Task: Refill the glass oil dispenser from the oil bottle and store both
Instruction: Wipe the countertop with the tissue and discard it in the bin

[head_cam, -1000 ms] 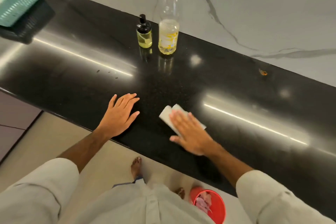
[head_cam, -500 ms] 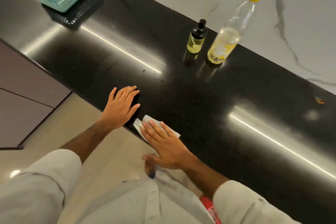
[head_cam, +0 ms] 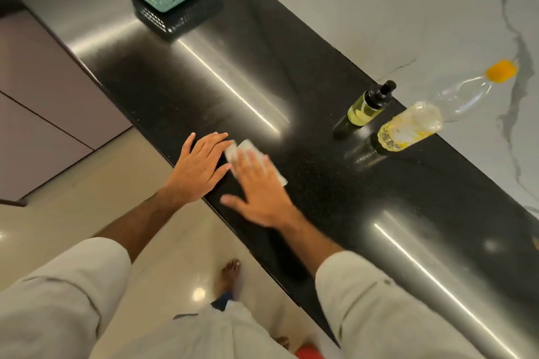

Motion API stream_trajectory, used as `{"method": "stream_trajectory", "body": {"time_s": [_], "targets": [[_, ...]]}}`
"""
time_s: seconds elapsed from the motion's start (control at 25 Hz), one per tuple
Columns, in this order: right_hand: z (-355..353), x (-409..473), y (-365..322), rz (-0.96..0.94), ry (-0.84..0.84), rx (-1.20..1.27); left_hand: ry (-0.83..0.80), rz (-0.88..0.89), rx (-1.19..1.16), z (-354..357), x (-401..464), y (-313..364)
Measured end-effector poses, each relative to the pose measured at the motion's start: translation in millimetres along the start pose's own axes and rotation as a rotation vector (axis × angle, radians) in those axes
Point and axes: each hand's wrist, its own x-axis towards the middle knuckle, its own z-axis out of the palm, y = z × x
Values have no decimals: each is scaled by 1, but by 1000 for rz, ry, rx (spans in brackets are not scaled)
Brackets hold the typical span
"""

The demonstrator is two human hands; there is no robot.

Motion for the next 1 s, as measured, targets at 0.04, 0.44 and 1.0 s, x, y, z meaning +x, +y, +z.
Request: {"method": "stream_trajectory", "body": {"time_s": [0.04, 0.44, 1.0], "targets": [[6, -19, -17, -89, -55, -12, 9, -3, -12, 1, -1, -4], [-45, 43, 119, 355, 17, -14, 13, -1, -48, 0, -5, -8], [-25, -139, 173, 499, -149, 4, -153, 347, 7, 10, 24, 71]]}}
